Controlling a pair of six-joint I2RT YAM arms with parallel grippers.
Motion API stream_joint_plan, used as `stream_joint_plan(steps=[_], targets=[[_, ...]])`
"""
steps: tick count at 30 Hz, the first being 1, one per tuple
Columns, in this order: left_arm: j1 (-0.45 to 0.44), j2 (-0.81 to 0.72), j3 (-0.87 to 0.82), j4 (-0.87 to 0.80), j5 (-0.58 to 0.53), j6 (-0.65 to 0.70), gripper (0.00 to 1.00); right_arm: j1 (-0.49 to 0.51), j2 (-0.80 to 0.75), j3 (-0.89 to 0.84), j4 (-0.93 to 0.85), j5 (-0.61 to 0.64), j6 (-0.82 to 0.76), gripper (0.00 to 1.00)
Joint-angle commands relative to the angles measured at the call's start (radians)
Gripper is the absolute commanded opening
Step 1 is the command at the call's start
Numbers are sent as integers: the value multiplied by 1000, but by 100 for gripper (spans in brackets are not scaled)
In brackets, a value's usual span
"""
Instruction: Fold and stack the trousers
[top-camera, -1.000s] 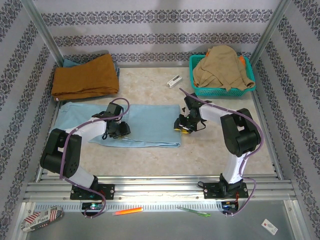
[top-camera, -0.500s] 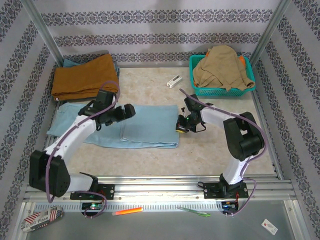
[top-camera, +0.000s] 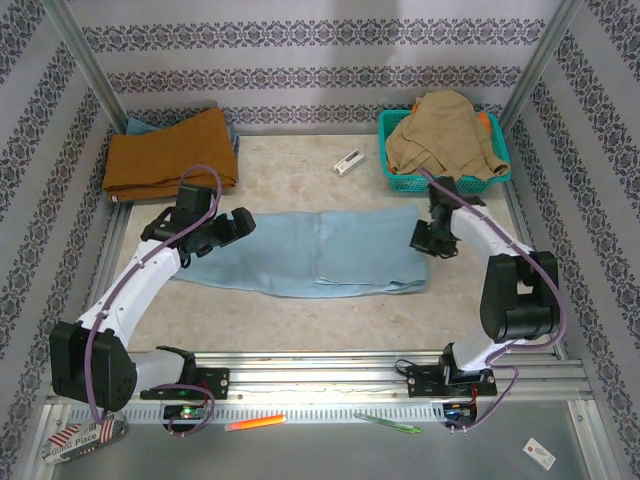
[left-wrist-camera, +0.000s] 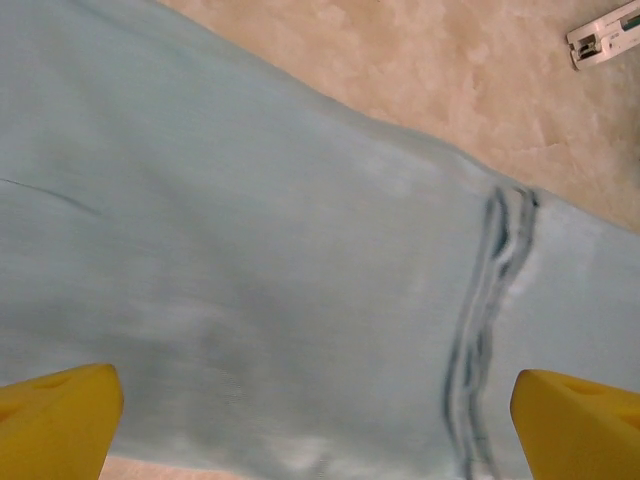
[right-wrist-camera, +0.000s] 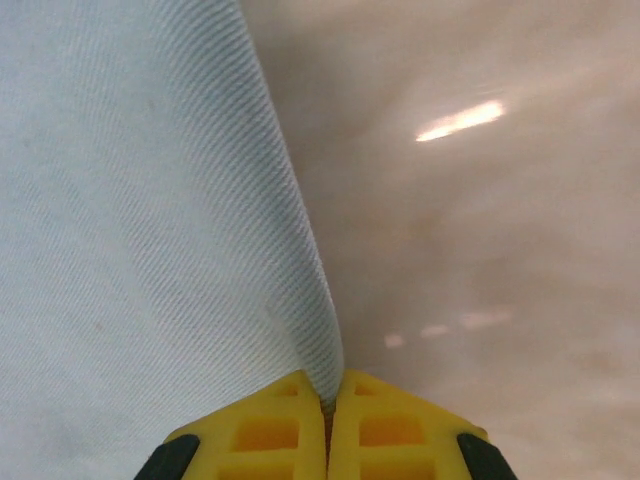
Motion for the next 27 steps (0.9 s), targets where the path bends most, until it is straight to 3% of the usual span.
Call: stream_joint_plan(steps=[1,8,10,11,17,19,24,27], targets=[[11,44,-3,11,-10,-38,100,-54,-18,70,-92,192,-76,0],[11,181,-16,43,-58,-21,100,-102,111,207,-143,173,-99,2],[11,227,-4,60,-28,-29,100,-101,113,199,-147,236,-92,34],[9,246,8,70,-5,-35,100,-104,104,195,-156,268,-89,42],[-26,295,96,75,4,-20,100,-67,-51,160,-134,283,-58,56],[-28,310,105,85,-5,-17,100,-47,-84,135,-96,177,-36,57],[-26,374,77,175,-6,-25,100,14,1,5,183,-357,80,51],[-3,402,26,237,-3,-39,100,65,135,-24,265,-451,123,47]])
